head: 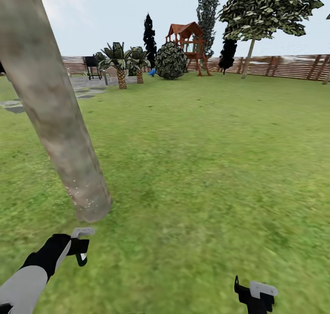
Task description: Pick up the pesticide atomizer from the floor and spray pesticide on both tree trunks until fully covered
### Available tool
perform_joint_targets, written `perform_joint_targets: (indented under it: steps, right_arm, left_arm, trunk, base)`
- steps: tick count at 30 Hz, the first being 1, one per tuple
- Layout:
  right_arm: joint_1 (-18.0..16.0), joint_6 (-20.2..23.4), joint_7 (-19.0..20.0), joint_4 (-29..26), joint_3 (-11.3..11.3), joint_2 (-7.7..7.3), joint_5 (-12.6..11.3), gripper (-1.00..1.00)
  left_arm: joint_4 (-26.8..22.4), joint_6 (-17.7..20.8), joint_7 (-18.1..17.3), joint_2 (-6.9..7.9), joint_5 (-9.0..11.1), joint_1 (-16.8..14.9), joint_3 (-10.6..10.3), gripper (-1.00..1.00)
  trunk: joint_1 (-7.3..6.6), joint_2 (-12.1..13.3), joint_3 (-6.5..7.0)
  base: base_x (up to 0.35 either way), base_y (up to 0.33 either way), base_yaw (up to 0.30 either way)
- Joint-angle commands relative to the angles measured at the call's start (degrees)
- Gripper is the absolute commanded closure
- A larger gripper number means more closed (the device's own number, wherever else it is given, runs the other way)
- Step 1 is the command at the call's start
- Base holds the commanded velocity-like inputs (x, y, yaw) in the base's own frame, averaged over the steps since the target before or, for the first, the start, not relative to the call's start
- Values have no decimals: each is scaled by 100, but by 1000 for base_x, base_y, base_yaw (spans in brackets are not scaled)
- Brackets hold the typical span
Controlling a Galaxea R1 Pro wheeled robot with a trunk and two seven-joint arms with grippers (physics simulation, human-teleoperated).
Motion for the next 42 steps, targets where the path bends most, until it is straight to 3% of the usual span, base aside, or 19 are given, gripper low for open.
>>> perform_joint_targets:
  steps: [1, 12, 22, 29, 31, 33, 42]
  right_arm:
    - [0, -1, 2, 0, 0, 0, 0, -100]
    - [0, -4, 6, 0, 0, 0, 0, -100]
    - [0, -3, 4, 1, 0, 0, 0, -100]
    - [0, -3, 4, 0, 0, 0, 0, -100]
    - [0, -1, 1, 1, 0, 0, 2, -100]
    - [0, -2, 2, 0, 0, 0, 1, -100]
    - [0, -4, 7, 4, 1, 0, 0, -100]
  left_arm:
    - [0, 0, 0, 0, 1, 0, 0, 100]
    - [-9, 0, 0, -5, 2, 0, 44, 100]
    - [-9, 0, 0, -7, 2, 0, 44, 100]
    - [-11, 0, 0, 0, 2, 0, 54, 100]
    - [-17, -11, 0, 1, 2, 0, 242, 100]
    - [-18, -16, 0, 1, -3, 0, 304, 100]
    - [-20, -18, 8, 5, -7, 0, 325, 100]
  trunk:
    - [0, 0, 0]
    - [0, 0, 0]
    - [0, 0, 0]
    - [0, 0, 0]
    - [0, 0, 0]
    - [0, 0, 0]
    - [0, 0, 0]
  base:
    - [0, -66, 276]
    - [50, -154, 66]
    - [220, -203, 27]
    - [279, -160, 260]
    - [237, -190, 277]
    - [203, -211, 277]
    - [54, -264, 277]
